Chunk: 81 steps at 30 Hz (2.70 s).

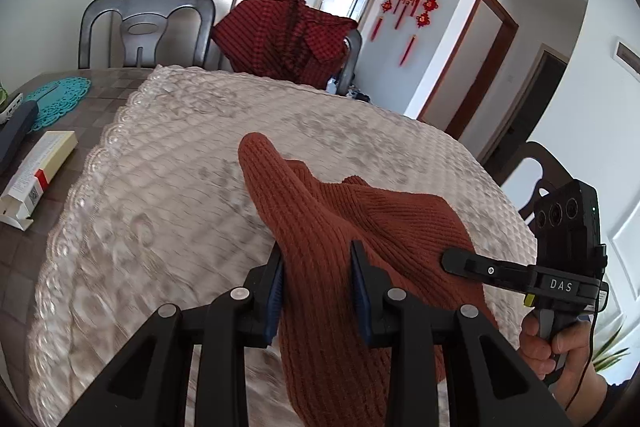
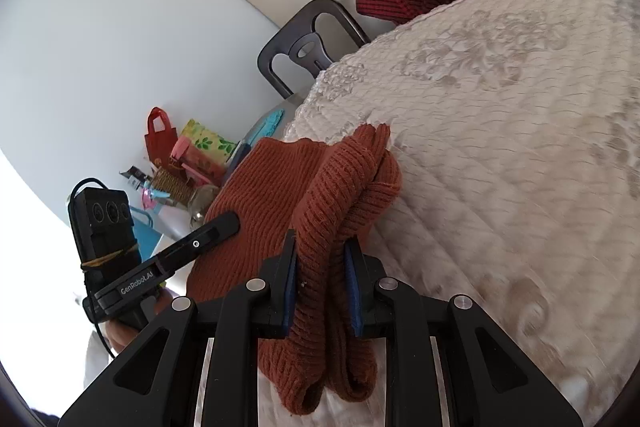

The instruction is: Fold small clothes

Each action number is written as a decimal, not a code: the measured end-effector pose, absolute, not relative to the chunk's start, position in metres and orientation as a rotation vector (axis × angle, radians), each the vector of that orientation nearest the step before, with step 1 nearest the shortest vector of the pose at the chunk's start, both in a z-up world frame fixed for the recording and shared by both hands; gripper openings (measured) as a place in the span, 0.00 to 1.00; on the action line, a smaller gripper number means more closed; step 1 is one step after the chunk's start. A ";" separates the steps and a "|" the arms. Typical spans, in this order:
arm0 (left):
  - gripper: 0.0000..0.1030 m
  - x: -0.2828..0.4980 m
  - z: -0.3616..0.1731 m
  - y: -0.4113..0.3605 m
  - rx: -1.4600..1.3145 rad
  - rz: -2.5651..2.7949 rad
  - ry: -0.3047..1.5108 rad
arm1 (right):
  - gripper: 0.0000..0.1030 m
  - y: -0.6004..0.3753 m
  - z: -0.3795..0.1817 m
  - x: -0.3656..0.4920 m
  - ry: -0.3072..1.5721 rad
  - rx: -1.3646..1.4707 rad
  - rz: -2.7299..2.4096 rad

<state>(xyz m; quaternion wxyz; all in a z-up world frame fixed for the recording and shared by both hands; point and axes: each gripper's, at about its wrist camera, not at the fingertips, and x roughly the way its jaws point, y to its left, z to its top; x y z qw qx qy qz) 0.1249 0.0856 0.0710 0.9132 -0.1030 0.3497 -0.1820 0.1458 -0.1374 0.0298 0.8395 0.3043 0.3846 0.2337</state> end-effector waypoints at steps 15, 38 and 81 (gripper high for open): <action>0.37 0.096 0.050 0.114 -0.220 -0.262 0.696 | 0.24 -0.139 0.030 0.152 0.846 0.526 0.407; 0.33 0.053 0.039 0.084 -0.127 -0.211 0.730 | 0.19 -0.089 0.031 0.110 0.880 0.148 0.382; 0.65 0.030 0.007 0.067 0.018 -0.051 0.876 | 0.47 -0.074 0.012 0.067 0.954 -0.074 0.246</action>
